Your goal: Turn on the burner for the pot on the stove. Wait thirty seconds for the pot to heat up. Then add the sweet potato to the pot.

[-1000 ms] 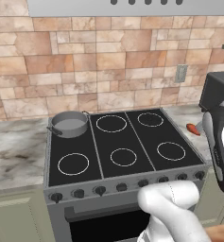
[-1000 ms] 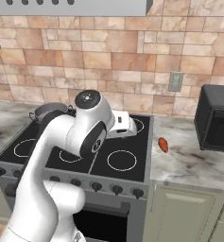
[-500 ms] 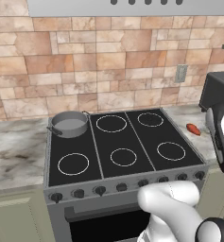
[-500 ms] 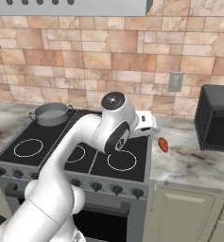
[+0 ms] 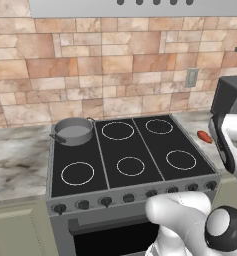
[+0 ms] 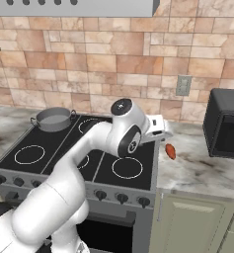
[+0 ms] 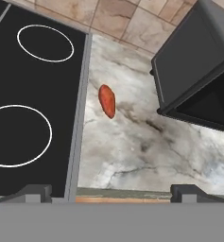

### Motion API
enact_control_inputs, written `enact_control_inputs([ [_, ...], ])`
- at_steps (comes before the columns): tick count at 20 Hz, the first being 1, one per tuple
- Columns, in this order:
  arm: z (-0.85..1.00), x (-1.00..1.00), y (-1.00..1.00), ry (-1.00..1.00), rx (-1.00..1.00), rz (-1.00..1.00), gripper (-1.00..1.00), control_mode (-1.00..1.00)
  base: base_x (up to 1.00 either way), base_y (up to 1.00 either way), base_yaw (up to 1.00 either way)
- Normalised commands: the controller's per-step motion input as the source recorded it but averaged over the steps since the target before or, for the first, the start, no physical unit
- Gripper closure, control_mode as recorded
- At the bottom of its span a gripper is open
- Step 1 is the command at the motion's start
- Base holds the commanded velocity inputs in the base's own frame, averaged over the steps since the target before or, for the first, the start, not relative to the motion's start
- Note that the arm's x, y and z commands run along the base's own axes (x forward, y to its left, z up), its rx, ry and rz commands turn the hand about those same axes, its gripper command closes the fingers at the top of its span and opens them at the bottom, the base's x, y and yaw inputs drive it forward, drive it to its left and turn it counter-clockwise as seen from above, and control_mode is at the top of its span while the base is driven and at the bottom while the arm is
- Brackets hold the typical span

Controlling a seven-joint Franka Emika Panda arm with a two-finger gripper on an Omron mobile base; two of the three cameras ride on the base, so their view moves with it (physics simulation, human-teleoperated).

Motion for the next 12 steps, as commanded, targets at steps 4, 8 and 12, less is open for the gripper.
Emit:
enact_control_inputs([
  [4,0.00,0.00,0.00,0.00,0.00,0.00,-1.00,-1.00,0.00,0.00,0.00],
  [8,-0.08,0.00,0.00,0.00,0.06,0.00,-1.00,-1.00,0.00,0.00,0.00],
  [12,-0.03,0.02,0.00,0.00,0.04,0.00,-1.00,-1.00,0.00,0.00,0.00],
])
